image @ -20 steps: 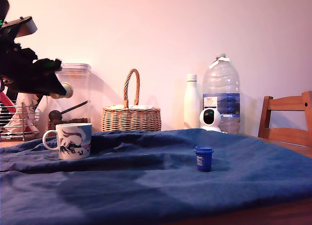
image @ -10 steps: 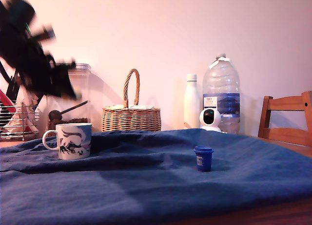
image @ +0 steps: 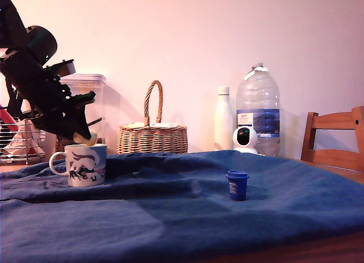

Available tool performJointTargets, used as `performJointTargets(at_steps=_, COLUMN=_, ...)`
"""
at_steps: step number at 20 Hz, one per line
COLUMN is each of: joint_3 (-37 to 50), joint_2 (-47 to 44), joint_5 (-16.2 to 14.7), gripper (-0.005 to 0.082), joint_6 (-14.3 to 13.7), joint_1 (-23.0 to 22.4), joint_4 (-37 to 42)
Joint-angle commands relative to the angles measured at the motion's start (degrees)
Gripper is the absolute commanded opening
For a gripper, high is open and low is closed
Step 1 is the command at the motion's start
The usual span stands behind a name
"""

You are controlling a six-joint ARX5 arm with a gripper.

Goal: Pick up the coffee capsules on the table and drop them inside the coffee cup

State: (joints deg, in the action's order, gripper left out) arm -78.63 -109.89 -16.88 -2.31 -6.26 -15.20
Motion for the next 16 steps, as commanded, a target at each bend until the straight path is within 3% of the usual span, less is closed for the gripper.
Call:
performJointTargets(at_steps=1, joint_3=-0.3, joint_2=-0.5, joint_5=-0.2, gripper=0.0132, joint_6=-0.5, joint_1=-0.2, joint_4=0.2)
performJointTargets(at_steps=6, joint_3=-0.3, joint_2=-0.5, joint_5=-0.1, gripper=0.0156, joint_6=-0.5, joint_1=-0.2, joint_4=-0.3)
performJointTargets(at_steps=7, joint_3=-0.3, joint_2=-0.5, joint_5=-0.1, gripper=0.0240, joint_6=-0.5, joint_1=-0.2, joint_4=-0.6)
performJointTargets(at_steps=9, joint_3=-0.3, joint_2=-0.5, joint_5=-0.1, gripper=0.0521, joint_6=-0.6, joint_1=-0.2, joint_4=-1.4)
performJointTargets(at_steps=10, joint_3=-0.3, joint_2=-0.5, joint_5=-0.1, gripper=0.0604, joint_6=-0.6, joint_1=-0.2, joint_4=-1.8)
performJointTargets(at_steps=16, joint_3=-0.3, joint_2=-0.4, joint_5=0.0, gripper=0.0603, joint_6=-1.2, joint_1=-0.2, joint_4=-3.0)
